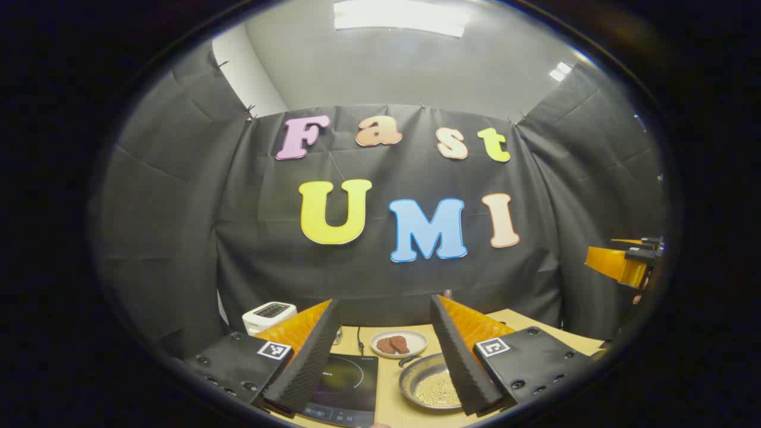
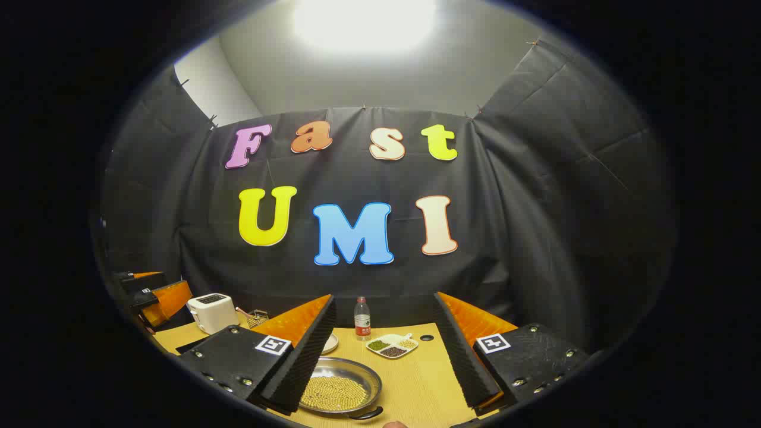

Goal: First push the handle of the pot to place it horizontally, then grasp the pot with both hands and set it on the induction cooktop.

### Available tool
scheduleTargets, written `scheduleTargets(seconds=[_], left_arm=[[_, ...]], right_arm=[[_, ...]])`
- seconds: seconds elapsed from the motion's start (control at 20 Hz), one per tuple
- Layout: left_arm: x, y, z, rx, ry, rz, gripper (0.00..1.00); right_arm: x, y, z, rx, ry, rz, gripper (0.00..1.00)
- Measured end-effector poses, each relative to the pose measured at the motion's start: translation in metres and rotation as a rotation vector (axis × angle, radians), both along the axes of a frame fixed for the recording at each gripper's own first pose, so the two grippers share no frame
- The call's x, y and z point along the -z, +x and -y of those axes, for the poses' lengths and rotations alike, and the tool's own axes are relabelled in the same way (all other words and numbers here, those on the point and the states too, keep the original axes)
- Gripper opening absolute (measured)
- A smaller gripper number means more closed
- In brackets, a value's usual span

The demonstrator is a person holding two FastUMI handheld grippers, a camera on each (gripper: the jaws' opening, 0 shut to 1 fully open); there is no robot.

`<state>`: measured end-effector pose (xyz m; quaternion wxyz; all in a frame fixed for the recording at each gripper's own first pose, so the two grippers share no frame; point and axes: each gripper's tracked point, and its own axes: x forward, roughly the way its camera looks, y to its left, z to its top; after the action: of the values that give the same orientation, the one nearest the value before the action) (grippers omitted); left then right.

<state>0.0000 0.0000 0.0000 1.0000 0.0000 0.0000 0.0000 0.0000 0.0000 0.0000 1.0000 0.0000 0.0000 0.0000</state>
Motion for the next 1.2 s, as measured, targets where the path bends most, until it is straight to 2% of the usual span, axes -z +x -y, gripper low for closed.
scheduleTargets(seconds=[0.15,0.25,0.55,0.9,1.0,1.15,1.2], left_arm=[[-0.006,-0.003,-0.005,-0.004,0.011,0.014,0.94],[-0.005,-0.005,-0.007,-0.009,0.018,0.012,1.0],[0.015,-0.012,-0.011,-0.015,0.023,-0.041,1.0],[0.017,-0.012,-0.007,-0.007,0.019,-0.051,1.0],[0.013,-0.011,-0.006,-0.008,0.02,-0.044,0.94],[0.011,-0.009,-0.005,-0.009,0.02,-0.033,0.94],[0.009,-0.008,-0.005,-0.009,0.017,-0.031,0.97]], right_arm=[[0.001,-0.002,0.0,-0.005,-0.007,0.006,0.98],[0.004,-0.004,0.0,-0.008,-0.009,0.004,0.98],[0.018,-0.006,-0.001,-0.019,0.017,-0.023,0.98],[0.023,-0.002,-0.007,-0.034,0.025,-0.032,0.98],[0.025,-0.002,-0.009,-0.042,0.026,-0.037,0.98],[0.028,0.0,-0.011,-0.053,0.018,-0.052,0.98],[0.028,0.002,-0.012,-0.055,0.015,-0.056,0.98]])
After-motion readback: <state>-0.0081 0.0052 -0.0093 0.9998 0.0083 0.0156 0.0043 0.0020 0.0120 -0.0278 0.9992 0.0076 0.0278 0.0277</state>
